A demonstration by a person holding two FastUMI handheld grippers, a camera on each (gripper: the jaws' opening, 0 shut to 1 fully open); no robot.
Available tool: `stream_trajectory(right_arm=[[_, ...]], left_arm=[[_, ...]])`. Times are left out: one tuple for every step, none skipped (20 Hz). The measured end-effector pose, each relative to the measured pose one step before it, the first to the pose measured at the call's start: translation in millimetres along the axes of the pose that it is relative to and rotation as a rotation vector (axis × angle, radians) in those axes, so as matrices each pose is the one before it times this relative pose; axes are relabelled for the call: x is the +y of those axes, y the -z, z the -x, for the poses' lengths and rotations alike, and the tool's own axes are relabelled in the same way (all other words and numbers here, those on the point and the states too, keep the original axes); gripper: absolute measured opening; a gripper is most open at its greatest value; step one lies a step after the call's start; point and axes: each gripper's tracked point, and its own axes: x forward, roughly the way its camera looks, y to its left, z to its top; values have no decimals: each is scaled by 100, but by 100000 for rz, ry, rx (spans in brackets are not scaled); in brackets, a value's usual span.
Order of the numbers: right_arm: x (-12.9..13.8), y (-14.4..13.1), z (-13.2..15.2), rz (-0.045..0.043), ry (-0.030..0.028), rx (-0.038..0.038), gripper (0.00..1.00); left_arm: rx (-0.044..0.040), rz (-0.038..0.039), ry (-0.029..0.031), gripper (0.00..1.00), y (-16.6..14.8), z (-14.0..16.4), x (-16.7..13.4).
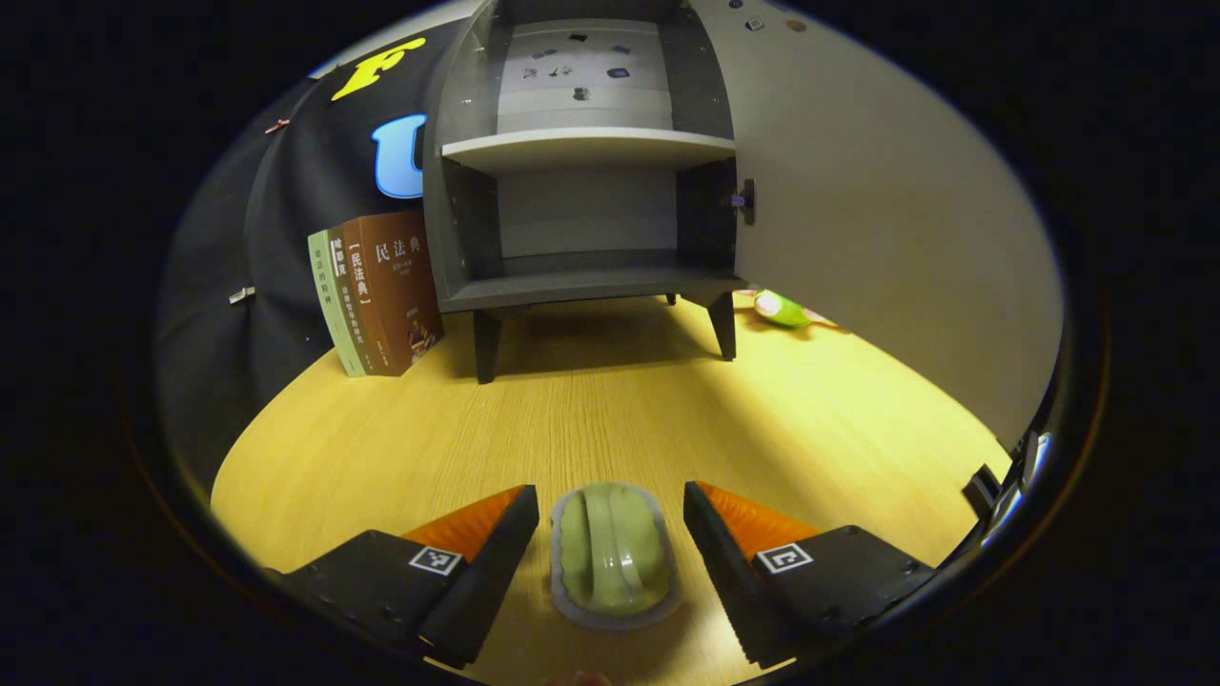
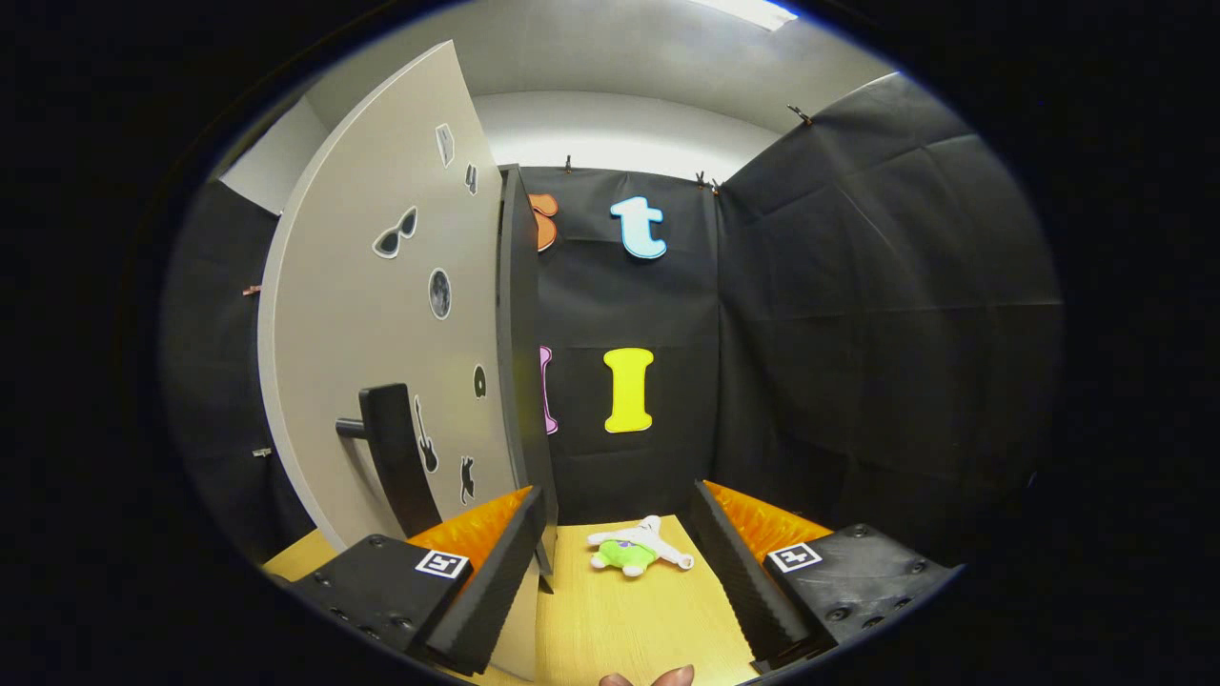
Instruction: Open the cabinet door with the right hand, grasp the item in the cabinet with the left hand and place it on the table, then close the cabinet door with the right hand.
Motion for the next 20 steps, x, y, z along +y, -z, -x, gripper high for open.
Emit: stream_trajectory(right_arm=[[51,-177,49,-35,371,-299,98],[111,-142,0,31,216,-52,98],[222,-215,34,-106,-32,-249,98],[216,-190,8,-27,-216,-178,98],[255,-61,-31,280,-305,168,98],[187,49,73,392,-140,557,98],[236,33,92,506,-197,298,98],[161,-57,9,609,41,-11,98],[112,-8,57,555,18,18,98],[156,42,88,444,109,129,98],[137,-81,66,192,-46,-107,98],[115,-30,67,573,45,218,98],[62,-80,50,1242,106,-176,98],[-84,-281,103,1220,381,-453,98],[164,-273,30,254,9,-670,98],[148,-177,112,-215,356,-475,98],[-89,53,72,-13,723,236,98],[64,83,36,275,637,202,97],[-56,-100,95,486,961,-400,96],[-10,-75,46,513,905,-394,97]], left_arm=[[-1517,773,1392,96,-1304,748,-169],[-1921,213,1386,96,-1652,845,-88],[-2302,-266,941,96,-1874,934,41],[-2745,-667,492,96,-2031,885,170],[-2971,-477,276,96,-2251,904,298],[-2535,34,-69,96,-2226,866,382],[-2429,42,-543,96,-2394,836,560],[-2690,123,-758,96,-2459,718,642],[-2573,632,-1001,96,-2380,753,805],[-1809,634,-1130,96,-2164,717,792],[-3142,699,-354,96,-2444,633,766],[-2393,-108,-648,96,-2248,516,823],[-2514,-1120,-1348,96,-1925,490,1007],[-751,-644,-1428,95,-1373,532,1118],[-785,864,-1143,96,-1214,523,974],[-1344,2430,-394,95,-1325,406,770],[-1403,2818,-616,96,-1279,509,810],[-1607,1101,-787,96,-1140,606,1039],[-815,-1006,-1723,96,-961,449,1135],[-566,-1120,-1503,96,-591,422,1017]])
